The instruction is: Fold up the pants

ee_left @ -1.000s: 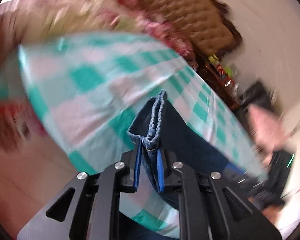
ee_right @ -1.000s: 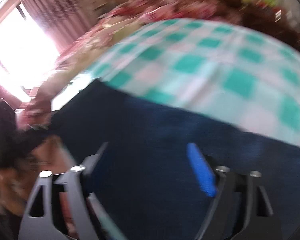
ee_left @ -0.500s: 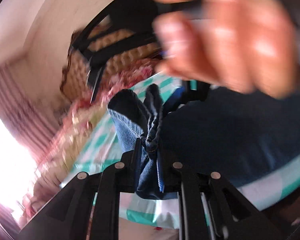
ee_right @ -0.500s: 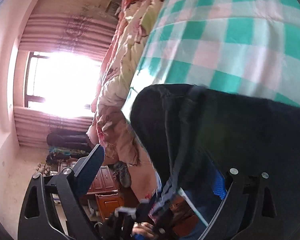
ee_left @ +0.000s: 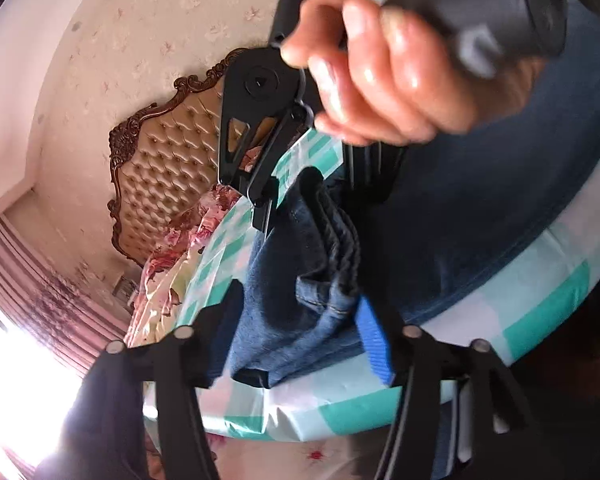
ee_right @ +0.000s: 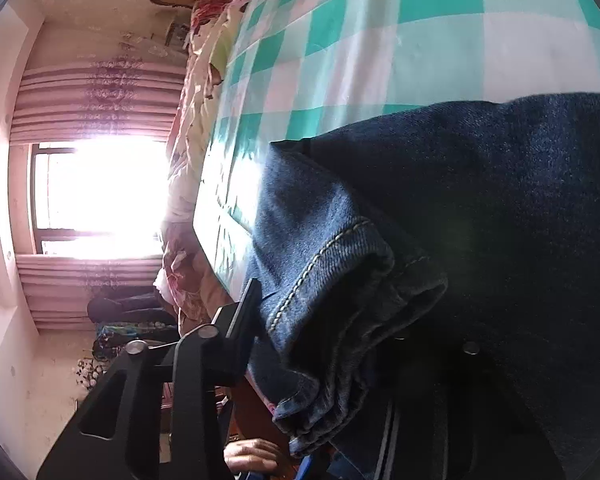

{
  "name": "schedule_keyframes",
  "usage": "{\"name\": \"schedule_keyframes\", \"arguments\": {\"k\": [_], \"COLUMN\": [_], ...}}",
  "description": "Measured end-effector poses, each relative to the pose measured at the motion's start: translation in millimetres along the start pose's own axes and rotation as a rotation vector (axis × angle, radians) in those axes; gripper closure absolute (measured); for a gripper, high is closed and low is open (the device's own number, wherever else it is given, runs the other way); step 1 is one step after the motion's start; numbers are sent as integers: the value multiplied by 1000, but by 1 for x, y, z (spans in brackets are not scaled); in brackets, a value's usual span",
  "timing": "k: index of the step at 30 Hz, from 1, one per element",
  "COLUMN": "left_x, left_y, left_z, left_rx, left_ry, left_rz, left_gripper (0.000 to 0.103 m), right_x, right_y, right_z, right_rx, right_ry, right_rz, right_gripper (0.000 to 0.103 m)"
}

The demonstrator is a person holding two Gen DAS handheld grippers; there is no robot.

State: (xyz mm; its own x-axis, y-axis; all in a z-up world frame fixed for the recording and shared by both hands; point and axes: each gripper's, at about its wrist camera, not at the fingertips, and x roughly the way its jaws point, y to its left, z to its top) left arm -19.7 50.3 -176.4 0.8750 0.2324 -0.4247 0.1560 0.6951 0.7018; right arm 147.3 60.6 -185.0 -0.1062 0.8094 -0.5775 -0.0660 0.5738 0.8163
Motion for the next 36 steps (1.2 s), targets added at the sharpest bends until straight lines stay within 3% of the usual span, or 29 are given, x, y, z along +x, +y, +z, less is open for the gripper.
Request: {"name": "schedule_keyframes", "arguments": {"k": [2, 4, 5, 12, 16, 19, 22, 24, 26, 27, 28, 30, 36], "left_x": [9, 19, 25, -10, -21, -25, -20, -19, -23, -24, -26, -30, -44], "left_y": [1, 2, 4, 21, -10, -39, -63, -70, -75, -77, -80, -87, -105], "left_z": [-2, -1, 1, 43, 70, 86, 94, 100, 107, 111, 114, 120, 148], "left_rx": [13, 13, 13, -83, -59, -41, -12, -16, -14, -9, -4, 14, 12], "left_ry": [15, 42, 44, -65, -119, -140, -133, -130, -149, -157, -159, -167, -216], "left_rz": [-41, -84, -82, -61, -105, -159, -187, -200, -203, -204, -207, -204, -198], "left_gripper": [48, 77, 82, 83, 83, 84, 84, 84, 84, 84, 84, 85, 85], "right_x": [-1, -5, -8, -66, -108, -126, -130, -135, -143, -144, -145, -151, -191], "right_y": [4, 4, 5, 22, 3, -33, -67, -79, -86, -84, -83, -81, -69], "right_z": [1, -1, -1, -2, -18, -29, -35, -40, -46, -47, -49, -48, -48], "right_rx": [-3, -5, -6, -66, -66, -22, 42, 59, 58, 47, 32, 16, -51], "right_ry": [6, 8, 9, -57, -121, -139, -164, -187, -209, -216, -220, -229, -288], "right_rz": [16, 28, 32, 10, -61, -94, -114, -120, -71, -63, -70, -75, -93], "right_gripper": [74, 81, 86, 89, 89, 89, 76, 54, 36, 36, 37, 74, 83]}}
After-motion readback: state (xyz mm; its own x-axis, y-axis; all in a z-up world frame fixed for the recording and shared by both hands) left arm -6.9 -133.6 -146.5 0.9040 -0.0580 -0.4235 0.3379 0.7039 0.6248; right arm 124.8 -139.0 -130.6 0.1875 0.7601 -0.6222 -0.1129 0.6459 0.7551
